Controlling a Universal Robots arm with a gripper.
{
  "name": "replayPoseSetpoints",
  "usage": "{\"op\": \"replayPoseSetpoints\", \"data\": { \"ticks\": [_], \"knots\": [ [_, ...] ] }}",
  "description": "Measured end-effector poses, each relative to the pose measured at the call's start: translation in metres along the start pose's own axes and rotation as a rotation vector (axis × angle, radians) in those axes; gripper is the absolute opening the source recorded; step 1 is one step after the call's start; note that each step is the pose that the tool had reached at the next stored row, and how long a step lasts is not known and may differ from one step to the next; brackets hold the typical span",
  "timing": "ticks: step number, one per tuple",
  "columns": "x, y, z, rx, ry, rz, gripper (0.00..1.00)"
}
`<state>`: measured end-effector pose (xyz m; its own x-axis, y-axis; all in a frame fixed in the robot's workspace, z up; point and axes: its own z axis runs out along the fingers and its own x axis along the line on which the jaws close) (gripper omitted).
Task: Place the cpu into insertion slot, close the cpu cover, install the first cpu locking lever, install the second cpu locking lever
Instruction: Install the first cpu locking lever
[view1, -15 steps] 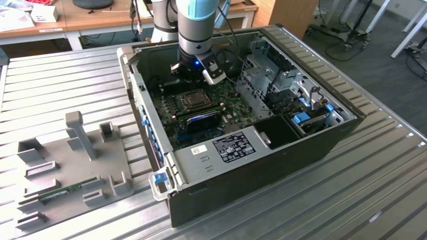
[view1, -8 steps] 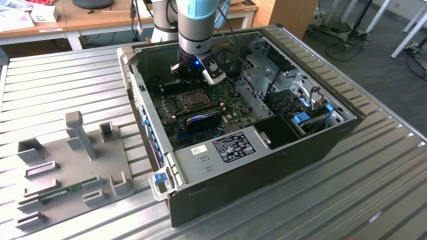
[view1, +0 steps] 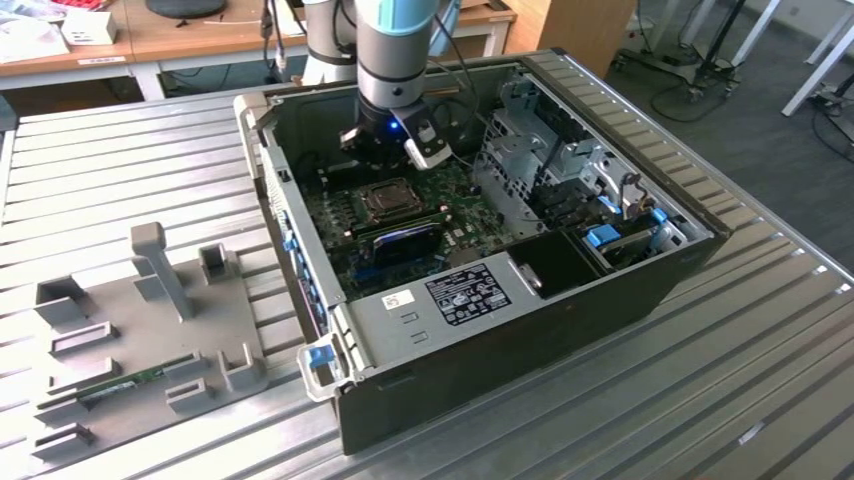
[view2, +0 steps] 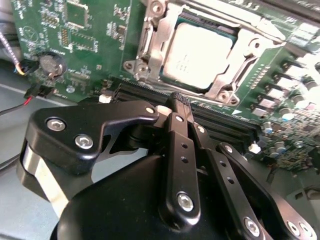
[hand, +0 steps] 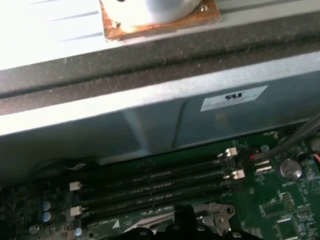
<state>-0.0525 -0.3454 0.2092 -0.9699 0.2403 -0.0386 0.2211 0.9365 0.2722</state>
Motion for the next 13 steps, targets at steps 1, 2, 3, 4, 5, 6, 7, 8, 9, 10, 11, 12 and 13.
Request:
{"op": "replayPoseSetpoints", "data": {
  "ticks": [1,2,3,4,5,6,7,8,9,10,11,12,13],
  "knots": [
    [0.0,0.0,0.0,0.0077,0.0052,0.001,0.11],
    [0.0,0.0,0.0,0.0146,0.0103,0.002,0.11],
    [-0.0001,0.0,0.0,0.0224,0.0158,0.003,0.11],
    [-0.0001,0.0,0.0,0.0309,0.0215,0.005,0.11],
    [-0.0001,0.0,0.0,0.0399,0.0276,0.006,0.11],
    [-0.0001,0.0,0.0,0.0495,0.0339,0.007,0.11],
    [-0.0002,0.0,0.0,0.0588,0.0402,0.008,0.11],
    [-0.0002,0.0,0.0,0.0672,0.0463,0.009,0.11],
    [-0.0003,0.0001,0.0001,0.0729,0.0509,0.01,0.11],
    [-0.0005,0.0001,0.0001,0.0773,0.055,0.011,0.11],
    [-0.0006,0.0001,0.0001,0.0813,0.0584,0.011,0.11],
    [-0.0007,0.0002,0.0001,0.0872,0.0631,0.012,0.11],
    [-0.0008,0.0002,0.0,0.0956,0.069,0.013,0.11]
  ]
}}
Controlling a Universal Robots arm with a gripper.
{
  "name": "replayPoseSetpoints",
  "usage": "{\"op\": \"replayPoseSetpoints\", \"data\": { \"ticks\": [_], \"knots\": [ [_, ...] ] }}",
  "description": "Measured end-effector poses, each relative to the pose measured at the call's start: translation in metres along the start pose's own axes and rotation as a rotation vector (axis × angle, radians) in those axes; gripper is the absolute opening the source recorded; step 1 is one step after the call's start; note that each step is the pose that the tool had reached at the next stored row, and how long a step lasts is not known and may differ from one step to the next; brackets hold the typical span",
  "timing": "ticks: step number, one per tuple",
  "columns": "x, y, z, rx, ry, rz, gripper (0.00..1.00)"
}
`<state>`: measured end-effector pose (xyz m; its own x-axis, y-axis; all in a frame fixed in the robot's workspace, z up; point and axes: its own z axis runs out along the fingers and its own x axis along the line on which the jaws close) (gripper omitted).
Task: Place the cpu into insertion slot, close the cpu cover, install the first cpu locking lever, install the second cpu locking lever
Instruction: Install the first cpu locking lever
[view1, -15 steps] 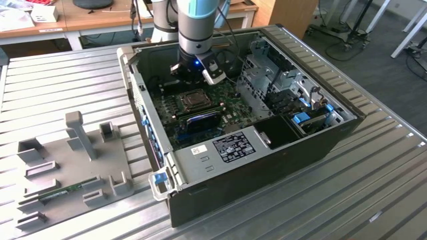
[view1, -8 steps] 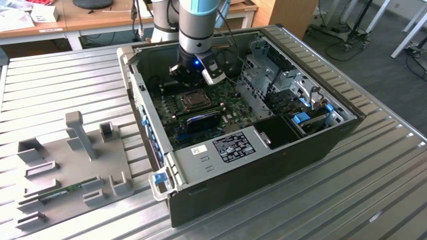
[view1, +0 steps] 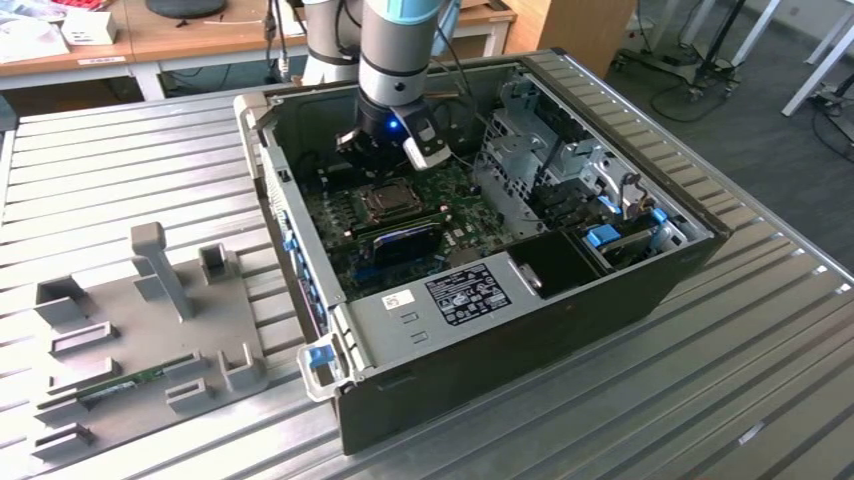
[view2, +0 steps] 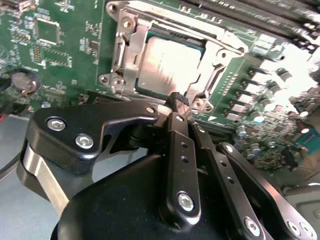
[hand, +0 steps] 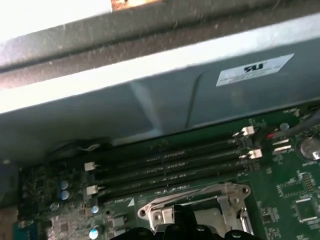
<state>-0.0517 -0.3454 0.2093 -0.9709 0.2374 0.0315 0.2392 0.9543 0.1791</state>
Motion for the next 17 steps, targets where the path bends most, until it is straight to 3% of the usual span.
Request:
{"op": "replayPoseSetpoints", "data": {
  "ticks": [3,4,7,9,13,15,17],
  "knots": [
    [-0.0004,0.0001,0.0001,0.0283,0.0171,0.003,0.11],
    [-0.0004,0.0001,0.0002,0.0325,0.0196,0.003,0.11],
    [-0.0001,0.0001,0.0001,0.033,0.0184,0.003,0.11],
    [0.0016,-0.0003,0.0,0.0313,0.0113,0.002,0.11],
    [0.0028,-0.0006,0.0001,0.0235,-0.0237,-0.01,0.11],
    [0.0028,-0.0006,0.0001,0.0245,-0.0297,-0.015,0.11],
    [0.0029,-0.0004,-0.0011,0.03,-0.032,-0.02,0.11]
  ]
}}
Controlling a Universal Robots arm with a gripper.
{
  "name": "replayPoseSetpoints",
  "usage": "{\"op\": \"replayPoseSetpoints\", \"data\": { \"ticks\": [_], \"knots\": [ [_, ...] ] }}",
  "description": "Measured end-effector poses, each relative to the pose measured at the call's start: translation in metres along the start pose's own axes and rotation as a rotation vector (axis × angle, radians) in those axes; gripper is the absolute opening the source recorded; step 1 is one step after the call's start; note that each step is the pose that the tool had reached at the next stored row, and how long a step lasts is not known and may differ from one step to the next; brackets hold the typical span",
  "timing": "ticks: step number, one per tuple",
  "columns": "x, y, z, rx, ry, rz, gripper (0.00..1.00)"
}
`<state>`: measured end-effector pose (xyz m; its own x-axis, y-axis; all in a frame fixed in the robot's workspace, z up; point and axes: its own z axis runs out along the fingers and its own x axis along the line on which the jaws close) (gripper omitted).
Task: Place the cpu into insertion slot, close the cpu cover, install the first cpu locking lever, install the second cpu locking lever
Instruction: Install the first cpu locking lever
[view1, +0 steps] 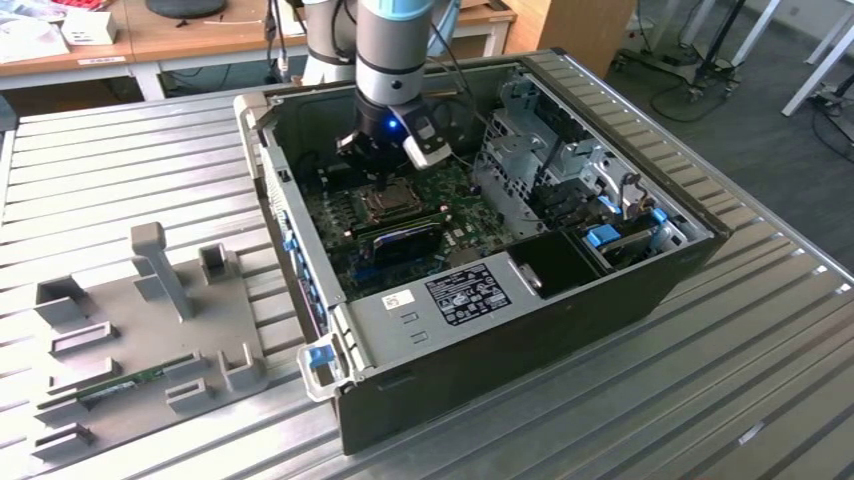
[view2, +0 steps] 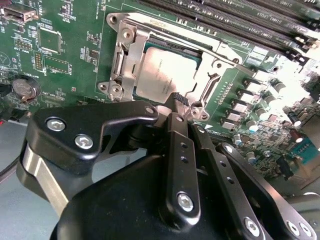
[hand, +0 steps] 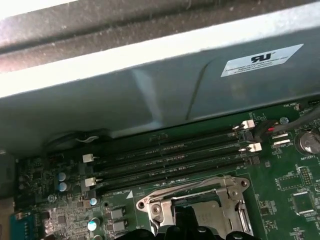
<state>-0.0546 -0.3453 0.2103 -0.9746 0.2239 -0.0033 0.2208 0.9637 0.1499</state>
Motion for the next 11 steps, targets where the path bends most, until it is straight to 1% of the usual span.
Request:
{"op": "replayPoseSetpoints", "data": {
  "ticks": [5,8,9,11],
  "knots": [
    [0.0,0.0009,-0.006,0.0221,-0.0042,-0.011,0.11],
    [0.0,0.0014,-0.0091,0.0394,-0.0071,-0.02,0.11],
    [0.0,0.0014,-0.0094,0.0434,-0.0077,-0.023,0.11],
    [0.0003,0.0013,-0.0095,0.0442,-0.0079,-0.023,0.11]
  ]
}}
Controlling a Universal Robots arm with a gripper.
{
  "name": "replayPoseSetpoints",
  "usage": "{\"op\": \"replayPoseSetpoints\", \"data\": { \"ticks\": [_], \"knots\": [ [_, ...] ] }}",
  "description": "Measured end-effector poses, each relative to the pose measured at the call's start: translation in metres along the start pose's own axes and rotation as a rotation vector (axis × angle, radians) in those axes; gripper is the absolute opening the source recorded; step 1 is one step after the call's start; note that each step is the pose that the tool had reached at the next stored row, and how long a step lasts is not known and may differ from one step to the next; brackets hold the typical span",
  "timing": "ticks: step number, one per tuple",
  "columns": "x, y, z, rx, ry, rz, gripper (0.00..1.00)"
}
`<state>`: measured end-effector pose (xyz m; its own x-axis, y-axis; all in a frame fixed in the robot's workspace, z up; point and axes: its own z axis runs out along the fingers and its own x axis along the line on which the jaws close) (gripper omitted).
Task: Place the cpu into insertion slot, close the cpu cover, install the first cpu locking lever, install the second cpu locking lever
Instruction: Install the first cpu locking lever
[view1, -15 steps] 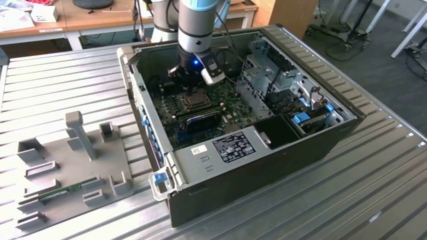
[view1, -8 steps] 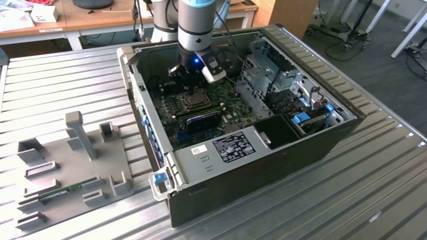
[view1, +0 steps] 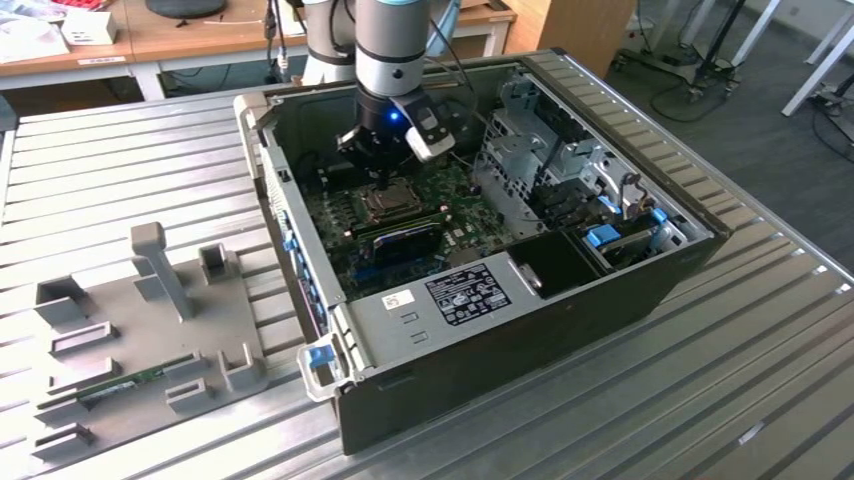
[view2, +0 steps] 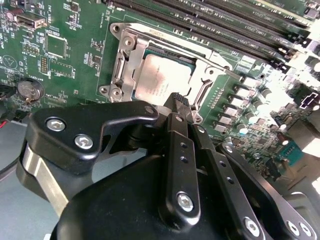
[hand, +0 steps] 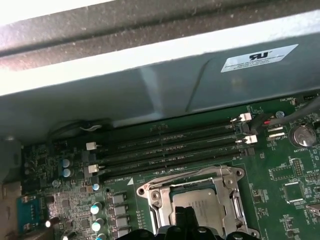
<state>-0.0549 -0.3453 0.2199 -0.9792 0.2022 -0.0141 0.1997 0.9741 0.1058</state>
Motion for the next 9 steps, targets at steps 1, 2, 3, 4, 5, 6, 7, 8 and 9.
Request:
{"op": "replayPoseSetpoints", "data": {
  "ticks": [1,2,3,4,5,6,7,8,9],
  "knots": [
    [0.0004,0.0,0.0,0.0,-0.0002,0.0,0.11],
    [0.0005,0.0,0.0,-0.0001,-0.0003,0.0,0.11],
    [0.0005,0.0,0.0,-0.0002,-0.0005,0.0,0.11],
    [0.0004,0.0,0.0,-0.0002,-0.0005,-0.002,0.11],
    [0.0,0.0,0.0,-0.0002,-0.0004,-0.003,0.11],
    [-0.0008,0.0001,0.0001,-0.0003,-0.0002,-0.004,0.11],
    [-0.002,0.0002,0.0,-0.0002,-0.0001,-0.005,0.11],
    [-0.0035,0.0005,0.0001,-0.0002,0.0,-0.007,0.11],
    [-0.0053,0.0008,0.0002,-0.0002,0.0001,-0.008,0.11]
  ]
}}
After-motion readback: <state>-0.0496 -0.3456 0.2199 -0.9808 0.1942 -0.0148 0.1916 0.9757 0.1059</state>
